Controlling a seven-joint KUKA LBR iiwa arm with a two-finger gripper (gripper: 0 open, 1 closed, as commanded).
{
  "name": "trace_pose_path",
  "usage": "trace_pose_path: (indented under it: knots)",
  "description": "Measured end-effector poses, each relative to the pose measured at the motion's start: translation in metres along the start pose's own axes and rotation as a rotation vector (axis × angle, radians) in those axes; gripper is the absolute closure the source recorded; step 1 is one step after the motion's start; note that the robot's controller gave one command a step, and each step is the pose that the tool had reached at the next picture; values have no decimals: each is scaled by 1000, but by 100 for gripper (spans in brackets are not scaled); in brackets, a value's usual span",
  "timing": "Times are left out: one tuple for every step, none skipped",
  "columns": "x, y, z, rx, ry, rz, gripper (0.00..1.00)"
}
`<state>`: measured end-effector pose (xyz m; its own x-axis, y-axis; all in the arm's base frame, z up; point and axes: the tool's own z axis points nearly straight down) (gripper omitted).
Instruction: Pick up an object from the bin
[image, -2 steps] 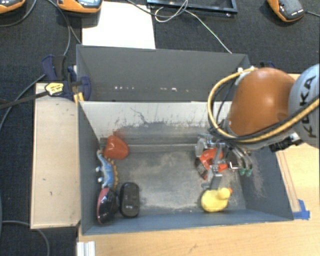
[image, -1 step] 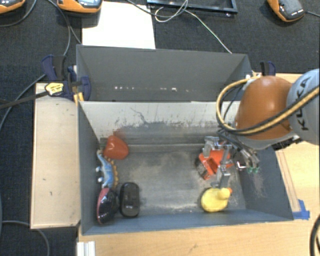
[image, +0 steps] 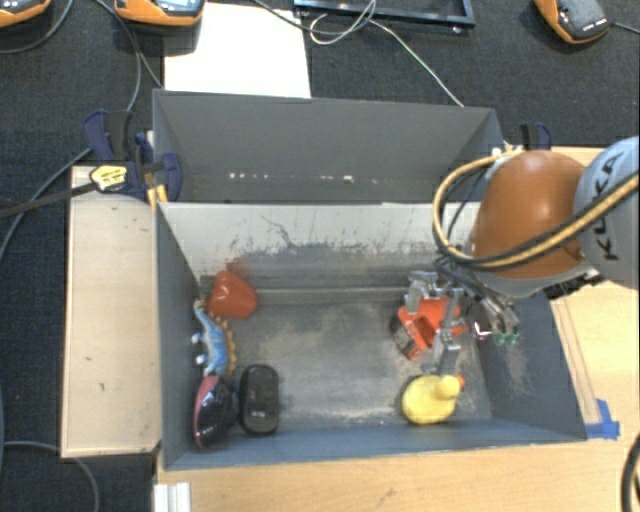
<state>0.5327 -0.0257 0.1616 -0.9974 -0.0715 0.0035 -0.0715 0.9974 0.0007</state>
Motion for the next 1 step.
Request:
trace_pose_path:
  knots:
    - [-47,-36,-3,3,-2,-142,0]
